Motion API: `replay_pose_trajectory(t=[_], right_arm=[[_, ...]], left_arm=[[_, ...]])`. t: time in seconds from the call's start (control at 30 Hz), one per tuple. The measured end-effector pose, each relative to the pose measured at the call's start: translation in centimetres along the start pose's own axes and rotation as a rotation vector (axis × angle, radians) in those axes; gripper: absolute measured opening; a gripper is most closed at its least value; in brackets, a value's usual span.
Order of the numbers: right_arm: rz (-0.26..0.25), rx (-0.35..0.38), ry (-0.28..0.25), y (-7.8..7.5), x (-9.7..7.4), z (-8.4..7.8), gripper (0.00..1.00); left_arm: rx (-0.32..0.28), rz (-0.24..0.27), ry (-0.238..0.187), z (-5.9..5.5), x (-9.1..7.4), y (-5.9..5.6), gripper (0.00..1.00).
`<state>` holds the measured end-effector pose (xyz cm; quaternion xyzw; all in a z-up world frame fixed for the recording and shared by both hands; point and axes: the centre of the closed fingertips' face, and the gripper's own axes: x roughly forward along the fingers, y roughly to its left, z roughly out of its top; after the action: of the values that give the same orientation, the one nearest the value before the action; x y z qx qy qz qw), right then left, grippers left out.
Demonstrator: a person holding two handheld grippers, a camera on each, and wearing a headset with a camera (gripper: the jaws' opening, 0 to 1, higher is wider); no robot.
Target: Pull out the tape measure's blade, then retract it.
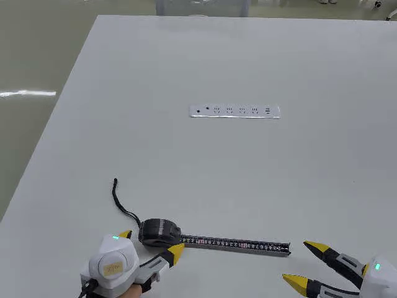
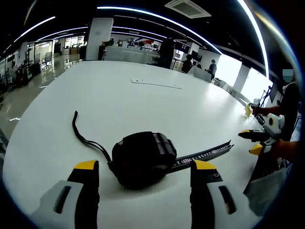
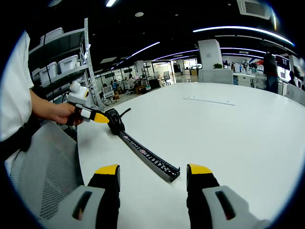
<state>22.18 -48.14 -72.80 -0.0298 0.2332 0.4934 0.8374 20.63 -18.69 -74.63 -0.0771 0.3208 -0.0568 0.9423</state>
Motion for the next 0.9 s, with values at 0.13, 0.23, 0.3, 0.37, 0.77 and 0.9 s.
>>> replay_pose_trajectory(t=[0.13, 0.23, 0.3, 0.37, 0.77, 0.9], right_arm=[[0.001, 0.006, -0.002, -0.2, 0.1, 0.0, 0.56], [0.000, 0.009, -0.004, -0.4, 0.2, 0.0, 0.56], [0.000, 0.006, 0.001, -0.6, 0.2, -0.1, 0.56], [0.002, 0.007, 0.002, -0.6, 0.2, -0.2, 0.56], [0.008, 0.012, 0.009, -1.5, 0.5, -0.5, 0.55], [0.016, 0.011, 0.019, -1.6, 0.8, -0.8, 0.55]], left_arm=[[-0.033, 0.009, -0.013, 0.3, 0.1, -0.1, 0.77], [-0.047, 0.014, -0.006, 0.1, 0.5, 0.0, 0.77], [-0.052, 0.014, -0.009, 0.2, 0.7, -0.1, 0.77], [-0.049, 0.019, -0.013, 0.4, 0.7, -0.2, 0.77], [-0.132, 0.032, 0.003, 0.1, 1.5, -0.2, 0.78], [-0.157, 0.050, 0.005, 0.1, 1.7, 0.0, 0.78]])
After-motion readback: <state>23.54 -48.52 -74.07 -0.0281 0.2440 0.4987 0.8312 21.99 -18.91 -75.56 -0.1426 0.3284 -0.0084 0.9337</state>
